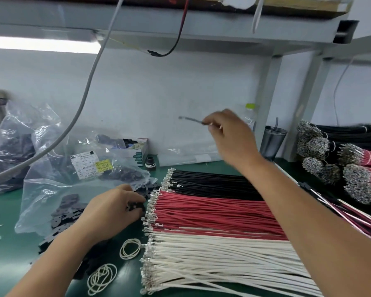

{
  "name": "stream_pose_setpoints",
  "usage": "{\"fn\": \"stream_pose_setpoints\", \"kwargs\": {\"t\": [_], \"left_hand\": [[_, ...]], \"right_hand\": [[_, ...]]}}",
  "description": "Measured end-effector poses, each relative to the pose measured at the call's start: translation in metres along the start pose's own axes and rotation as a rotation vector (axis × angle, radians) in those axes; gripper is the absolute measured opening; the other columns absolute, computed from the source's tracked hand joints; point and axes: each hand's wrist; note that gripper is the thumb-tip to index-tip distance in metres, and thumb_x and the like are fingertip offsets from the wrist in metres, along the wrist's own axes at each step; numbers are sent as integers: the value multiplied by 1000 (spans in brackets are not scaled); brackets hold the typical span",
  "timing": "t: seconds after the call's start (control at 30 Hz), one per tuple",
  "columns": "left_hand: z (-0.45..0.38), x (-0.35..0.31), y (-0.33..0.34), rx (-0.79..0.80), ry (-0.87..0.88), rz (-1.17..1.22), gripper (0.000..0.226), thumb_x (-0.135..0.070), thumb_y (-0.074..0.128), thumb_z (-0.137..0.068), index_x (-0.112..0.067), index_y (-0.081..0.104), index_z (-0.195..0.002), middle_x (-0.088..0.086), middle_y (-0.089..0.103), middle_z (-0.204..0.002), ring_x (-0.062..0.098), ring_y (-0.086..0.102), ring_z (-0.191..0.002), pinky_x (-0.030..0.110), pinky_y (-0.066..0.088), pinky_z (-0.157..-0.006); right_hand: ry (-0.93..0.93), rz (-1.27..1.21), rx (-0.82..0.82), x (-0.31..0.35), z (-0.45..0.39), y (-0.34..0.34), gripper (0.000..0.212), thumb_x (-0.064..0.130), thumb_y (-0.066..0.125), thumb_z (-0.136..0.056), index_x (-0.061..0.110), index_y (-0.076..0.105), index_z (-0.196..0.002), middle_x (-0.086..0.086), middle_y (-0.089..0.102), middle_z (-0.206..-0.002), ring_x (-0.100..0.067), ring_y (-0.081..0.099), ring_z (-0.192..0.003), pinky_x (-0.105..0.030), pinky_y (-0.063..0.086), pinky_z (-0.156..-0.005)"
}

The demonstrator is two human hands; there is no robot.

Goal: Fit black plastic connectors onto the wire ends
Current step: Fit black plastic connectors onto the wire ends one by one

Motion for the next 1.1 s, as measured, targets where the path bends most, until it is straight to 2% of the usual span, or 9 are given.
{"fn": "stream_pose_setpoints", "kwargs": {"t": [0.1,0.2,0.3,0.37,0.5,0.67,0.8,0.93,1.1], "left_hand": [[0,1,-7,-76,-20,75,21,-46,66,-94,-37,73,-112,-25,56,-100,-2,61,-80,28,58,-74],[0,-1,-14,-189,-28,228,8,-42,66,-95,-37,69,-100,-23,61,-95,0,64,-75,30,57,-71],[1,-16,-15,-278,10,452,18,-24,63,-100,-36,72,-110,-21,70,-76,-1,66,-64,12,50,-61],[2,-31,-15,-281,31,569,22,-25,57,-103,-42,71,-106,-24,69,-80,1,64,-63,11,45,-54],[3,-47,-14,-250,63,676,26,-54,56,-91,-38,76,-93,4,70,-73,10,56,-52,22,47,-49],[8,-56,-7,-172,9,827,7,-34,77,-83,-40,79,-87,2,71,-62,5,51,-40,12,42,-43],[9,-55,-7,-133,67,663,14,-29,67,-96,-42,73,-99,-9,74,-70,0,56,-43,9,42,-46],[18,-50,2,-190,64,669,17,-29,66,-97,-42,74,-103,-17,71,-76,-1,57,-54,12,44,-53],[25,-58,8,-176,-54,935,19,-42,83,-73,-41,82,-91,4,67,-54,8,51,-41,18,45,-44]], "right_hand": [[-50,-64,-64,15,-8,-30,10,29,60,-97,31,68,-92,13,63,-92,-2,53,-77,-26,45,-74],[-119,26,44,24,27,-35,14,38,57,-97,34,64,-85,15,59,-86,-1,53,-76,-25,43,-68],[-127,87,130,14,87,-14,11,31,60,-98,30,69,-94,18,54,-88,-2,54,-78,-25,45,-69],[-78,32,128,1,112,1,12,22,64,-97,25,73,-104,20,53,-92,1,55,-82,-16,43,-73],[-19,-22,113,-15,128,12,16,16,64,-97,27,73,-105,18,58,-96,0,58,-89,-18,45,-77],[-11,-49,112,-10,133,14,11,22,65,-94,32,71,-96,19,58,-92,0,56,-81,-21,46,-70],[-36,-122,80,-5,133,15,6,25,68,-93,30,72,-92,16,59,-90,-4,57,-78,-29,51,-69],[-45,-193,66,0,135,17,5,26,70,-93,29,73,-92,16,60,-89,-7,60,-80,-34,53,-70],[-90,-227,80,10,139,20,4,24,71,-92,26,74,-91,15,59,-87,-6,58,-78,-35,52,-68]]}}
Point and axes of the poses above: each hand's wrist, its own z-axis away from the middle knuckle, its own y-axis out of the palm, x = y × z
